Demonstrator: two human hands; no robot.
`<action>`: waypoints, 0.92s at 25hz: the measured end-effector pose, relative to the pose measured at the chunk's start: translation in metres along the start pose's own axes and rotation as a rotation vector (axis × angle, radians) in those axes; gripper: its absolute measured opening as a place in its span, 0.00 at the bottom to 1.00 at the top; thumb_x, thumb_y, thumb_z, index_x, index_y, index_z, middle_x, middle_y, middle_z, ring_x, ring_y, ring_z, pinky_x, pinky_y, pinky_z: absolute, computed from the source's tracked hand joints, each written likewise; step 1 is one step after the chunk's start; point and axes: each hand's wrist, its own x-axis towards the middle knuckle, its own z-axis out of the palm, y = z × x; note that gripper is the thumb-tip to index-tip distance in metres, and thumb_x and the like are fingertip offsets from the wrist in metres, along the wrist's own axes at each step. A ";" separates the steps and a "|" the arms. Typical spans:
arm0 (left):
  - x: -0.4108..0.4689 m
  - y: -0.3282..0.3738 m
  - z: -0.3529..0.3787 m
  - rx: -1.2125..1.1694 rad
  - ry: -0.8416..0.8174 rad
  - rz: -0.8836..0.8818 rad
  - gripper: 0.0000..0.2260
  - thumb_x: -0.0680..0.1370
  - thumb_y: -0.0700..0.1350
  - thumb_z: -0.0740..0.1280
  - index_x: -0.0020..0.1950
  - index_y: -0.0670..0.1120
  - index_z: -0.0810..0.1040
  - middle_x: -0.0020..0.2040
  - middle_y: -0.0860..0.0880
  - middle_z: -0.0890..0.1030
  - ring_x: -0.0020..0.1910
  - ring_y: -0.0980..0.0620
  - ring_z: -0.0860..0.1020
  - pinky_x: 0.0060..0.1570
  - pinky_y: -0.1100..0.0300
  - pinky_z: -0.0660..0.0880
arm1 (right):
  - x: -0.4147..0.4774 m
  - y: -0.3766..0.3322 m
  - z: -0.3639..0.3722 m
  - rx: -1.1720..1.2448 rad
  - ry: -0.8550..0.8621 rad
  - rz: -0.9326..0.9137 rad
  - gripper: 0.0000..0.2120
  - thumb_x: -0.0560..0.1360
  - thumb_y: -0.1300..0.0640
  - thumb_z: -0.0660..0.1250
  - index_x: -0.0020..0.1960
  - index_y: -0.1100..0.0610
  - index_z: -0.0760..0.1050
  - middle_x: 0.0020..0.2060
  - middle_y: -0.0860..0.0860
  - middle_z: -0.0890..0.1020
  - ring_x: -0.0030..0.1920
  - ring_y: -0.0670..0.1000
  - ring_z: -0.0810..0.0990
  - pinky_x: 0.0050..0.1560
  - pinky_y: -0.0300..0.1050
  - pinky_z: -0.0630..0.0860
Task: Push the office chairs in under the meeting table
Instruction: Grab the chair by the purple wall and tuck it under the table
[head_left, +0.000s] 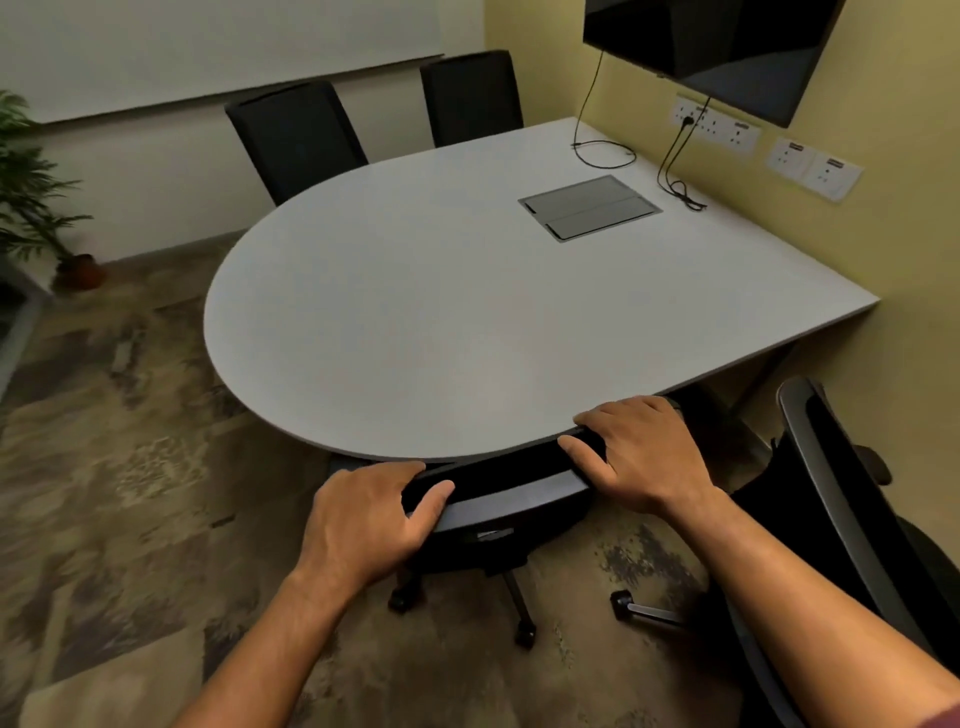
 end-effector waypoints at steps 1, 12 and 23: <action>0.004 0.001 0.000 -0.005 -0.003 -0.003 0.28 0.81 0.72 0.51 0.50 0.57 0.85 0.41 0.57 0.86 0.41 0.52 0.84 0.42 0.52 0.79 | 0.004 0.002 0.000 0.002 0.001 0.000 0.39 0.82 0.27 0.43 0.62 0.49 0.85 0.54 0.48 0.88 0.56 0.53 0.85 0.64 0.56 0.74; 0.074 -0.022 0.009 0.037 -0.030 0.009 0.31 0.81 0.70 0.47 0.40 0.53 0.81 0.35 0.55 0.82 0.36 0.52 0.79 0.35 0.55 0.67 | 0.059 0.008 0.005 -0.094 -0.027 0.011 0.38 0.82 0.28 0.42 0.54 0.49 0.84 0.45 0.48 0.85 0.46 0.54 0.82 0.56 0.55 0.73; 0.091 -0.051 0.014 -0.008 -0.006 0.021 0.27 0.82 0.68 0.50 0.43 0.57 0.85 0.37 0.58 0.83 0.37 0.55 0.79 0.38 0.56 0.70 | 0.068 -0.007 0.014 -0.071 0.031 0.056 0.33 0.82 0.29 0.46 0.47 0.49 0.82 0.37 0.46 0.81 0.40 0.52 0.79 0.51 0.53 0.71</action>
